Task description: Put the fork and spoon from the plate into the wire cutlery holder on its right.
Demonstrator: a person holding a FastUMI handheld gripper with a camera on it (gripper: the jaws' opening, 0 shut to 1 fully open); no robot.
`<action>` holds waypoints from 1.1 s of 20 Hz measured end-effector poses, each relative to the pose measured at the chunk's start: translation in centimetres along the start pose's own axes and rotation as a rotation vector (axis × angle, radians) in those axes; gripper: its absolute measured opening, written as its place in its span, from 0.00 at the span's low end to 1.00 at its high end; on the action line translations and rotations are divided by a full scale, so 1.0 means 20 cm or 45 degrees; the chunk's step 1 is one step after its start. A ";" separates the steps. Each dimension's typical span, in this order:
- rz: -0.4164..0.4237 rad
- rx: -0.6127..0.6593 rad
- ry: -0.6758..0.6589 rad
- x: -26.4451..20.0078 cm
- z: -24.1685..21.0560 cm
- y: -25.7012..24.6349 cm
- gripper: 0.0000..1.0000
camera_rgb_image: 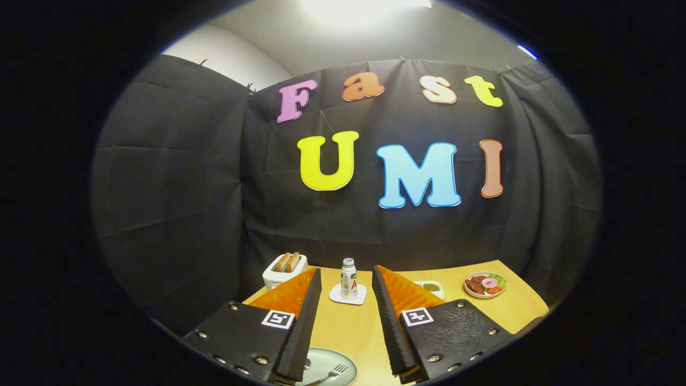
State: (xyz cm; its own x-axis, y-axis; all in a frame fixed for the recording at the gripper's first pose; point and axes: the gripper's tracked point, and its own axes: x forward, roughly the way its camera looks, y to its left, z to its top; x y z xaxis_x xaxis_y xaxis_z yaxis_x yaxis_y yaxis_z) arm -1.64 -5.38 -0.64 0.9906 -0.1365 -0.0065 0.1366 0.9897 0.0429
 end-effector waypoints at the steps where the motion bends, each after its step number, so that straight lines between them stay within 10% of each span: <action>1: -0.002 0.006 0.003 0.00 0.00 0.00 0.58; 11: 0.011 0.047 0.106 0.02 -0.14 0.01 0.59; 22: 0.001 0.288 0.668 0.08 -0.79 0.04 0.59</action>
State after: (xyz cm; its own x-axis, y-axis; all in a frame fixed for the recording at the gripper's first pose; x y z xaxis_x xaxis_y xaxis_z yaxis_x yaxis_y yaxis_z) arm -0.01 -4.19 -16.47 0.8657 -0.0384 -0.4991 0.1896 0.9479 0.2559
